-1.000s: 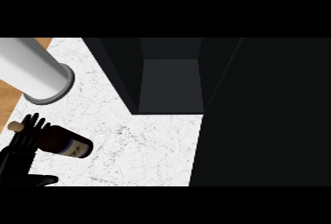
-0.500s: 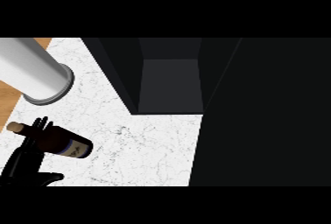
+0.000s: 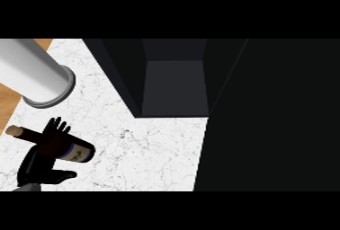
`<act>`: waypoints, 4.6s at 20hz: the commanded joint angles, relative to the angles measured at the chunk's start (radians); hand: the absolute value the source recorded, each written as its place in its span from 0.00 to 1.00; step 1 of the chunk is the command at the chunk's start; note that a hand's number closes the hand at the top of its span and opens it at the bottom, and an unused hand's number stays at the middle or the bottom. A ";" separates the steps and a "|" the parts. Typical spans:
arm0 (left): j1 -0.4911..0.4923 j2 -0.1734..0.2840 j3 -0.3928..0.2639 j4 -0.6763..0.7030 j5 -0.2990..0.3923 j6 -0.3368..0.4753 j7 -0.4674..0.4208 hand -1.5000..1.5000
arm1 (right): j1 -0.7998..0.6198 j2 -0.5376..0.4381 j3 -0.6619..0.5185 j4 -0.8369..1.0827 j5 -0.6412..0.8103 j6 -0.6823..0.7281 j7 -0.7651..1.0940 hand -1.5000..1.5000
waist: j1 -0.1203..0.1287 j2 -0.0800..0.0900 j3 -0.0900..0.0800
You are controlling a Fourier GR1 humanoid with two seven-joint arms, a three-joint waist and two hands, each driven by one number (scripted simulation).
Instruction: Pick up the wine, place it into the cabinet and close the cabinet
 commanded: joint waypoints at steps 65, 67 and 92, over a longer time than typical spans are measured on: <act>-0.467 -0.269 -0.662 -0.640 0.032 1.059 0.492 1.00 | 0.089 -0.006 -0.128 -0.085 -0.183 0.057 0.027 0.00 | 0.000 -0.001 0.002; -0.570 -0.269 -0.647 -0.567 0.040 1.083 0.494 1.00 | 0.089 -0.008 -0.144 -0.028 -0.198 0.092 -0.042 0.00 | -0.002 0.001 0.002; -0.595 -0.269 -0.715 -0.074 0.177 1.098 0.089 1.00 | 0.151 0.037 -0.127 0.004 -0.221 0.146 -0.114 0.00 | -0.014 0.005 0.002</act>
